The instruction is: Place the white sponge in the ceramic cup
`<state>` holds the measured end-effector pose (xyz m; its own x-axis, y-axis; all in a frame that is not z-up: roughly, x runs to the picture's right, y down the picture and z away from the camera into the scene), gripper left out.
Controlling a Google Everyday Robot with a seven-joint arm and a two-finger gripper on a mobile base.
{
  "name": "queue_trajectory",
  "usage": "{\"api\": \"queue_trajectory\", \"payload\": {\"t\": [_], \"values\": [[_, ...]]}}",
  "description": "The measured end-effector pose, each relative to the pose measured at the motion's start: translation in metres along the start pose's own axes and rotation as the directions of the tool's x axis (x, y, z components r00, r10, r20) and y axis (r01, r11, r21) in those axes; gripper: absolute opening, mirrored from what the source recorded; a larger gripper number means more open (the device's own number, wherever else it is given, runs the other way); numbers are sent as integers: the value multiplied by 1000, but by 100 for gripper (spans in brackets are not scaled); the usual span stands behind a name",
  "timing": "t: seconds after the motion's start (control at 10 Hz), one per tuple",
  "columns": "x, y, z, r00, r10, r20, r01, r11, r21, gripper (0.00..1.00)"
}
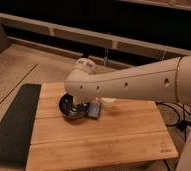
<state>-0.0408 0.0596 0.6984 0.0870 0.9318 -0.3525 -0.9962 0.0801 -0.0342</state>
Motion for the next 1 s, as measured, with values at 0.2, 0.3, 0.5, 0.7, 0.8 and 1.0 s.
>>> {"api": "queue_trajectory", "payload": {"t": [0.2,0.3,0.5,0.7,0.8,1.0], "values": [[16,-19,15,995,79,-58,-79,997,10,65],[23,-39,23,987,137,-80,-135,991,24,65],[31,-73,37,964,251,-92,-249,968,31,65],[33,-109,47,940,332,-83,-329,943,47,65],[33,-124,54,932,354,-77,-351,935,50,65],[27,-139,65,940,334,-64,-333,943,30,65]]}}
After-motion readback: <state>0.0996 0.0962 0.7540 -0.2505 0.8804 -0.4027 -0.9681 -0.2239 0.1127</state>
